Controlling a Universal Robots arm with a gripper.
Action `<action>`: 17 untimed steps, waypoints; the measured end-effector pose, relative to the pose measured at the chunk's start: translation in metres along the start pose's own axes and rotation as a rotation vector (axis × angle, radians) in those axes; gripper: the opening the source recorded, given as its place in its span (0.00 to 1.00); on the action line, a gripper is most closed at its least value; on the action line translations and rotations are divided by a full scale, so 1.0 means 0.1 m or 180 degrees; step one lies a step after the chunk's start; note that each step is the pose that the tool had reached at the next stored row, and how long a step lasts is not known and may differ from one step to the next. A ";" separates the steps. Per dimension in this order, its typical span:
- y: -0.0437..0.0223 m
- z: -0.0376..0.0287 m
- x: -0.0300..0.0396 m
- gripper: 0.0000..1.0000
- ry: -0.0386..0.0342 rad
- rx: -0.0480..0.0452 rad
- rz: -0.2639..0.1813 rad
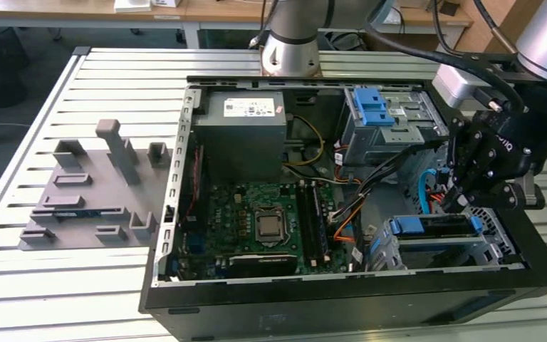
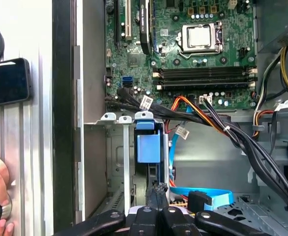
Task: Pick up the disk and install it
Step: 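Insert the second disk wire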
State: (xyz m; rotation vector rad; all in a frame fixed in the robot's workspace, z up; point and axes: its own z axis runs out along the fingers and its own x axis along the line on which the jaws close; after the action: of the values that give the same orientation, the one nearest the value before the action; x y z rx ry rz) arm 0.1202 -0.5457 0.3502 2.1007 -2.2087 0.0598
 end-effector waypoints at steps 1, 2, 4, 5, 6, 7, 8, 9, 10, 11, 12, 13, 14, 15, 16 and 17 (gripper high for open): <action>0.001 -0.015 0.001 0.11 0.0000 0.0000 0.0000; 0.001 -0.029 0.002 0.11 0.0000 0.0000 0.0000; 0.002 -0.043 0.004 0.11 0.0000 0.0000 0.0000; 0.003 -0.042 0.004 0.11 -0.0001 0.0000 0.0000; 0.011 -0.042 0.004 0.11 -0.0001 0.0003 0.0001; 0.022 -0.043 0.004 0.11 0.0000 0.0009 0.0001; 0.036 -0.043 0.005 0.11 -0.0001 0.0018 0.0002; 0.053 -0.041 0.006 0.11 -0.0002 0.0028 0.0003; 0.068 -0.041 0.007 0.11 -0.0002 0.0038 0.0004; 0.084 -0.040 0.008 0.11 -0.0003 0.0051 0.0005; 0.098 -0.040 0.008 0.11 -0.0003 0.0062 0.0006; 0.106 -0.040 0.009 0.11 -0.0004 0.0071 0.0006; 0.109 -0.043 0.010 0.11 -0.0003 0.0076 0.0007; 0.109 -0.051 0.010 0.11 -0.0003 0.0077 0.0007; 0.109 -0.060 0.011 0.11 -0.0004 0.0078 0.0007; 0.110 -0.076 0.012 0.11 -0.0004 0.0078 0.0007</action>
State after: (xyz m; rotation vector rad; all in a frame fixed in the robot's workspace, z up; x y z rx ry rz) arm 0.1095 -0.5457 0.3583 2.1116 -2.2222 0.0863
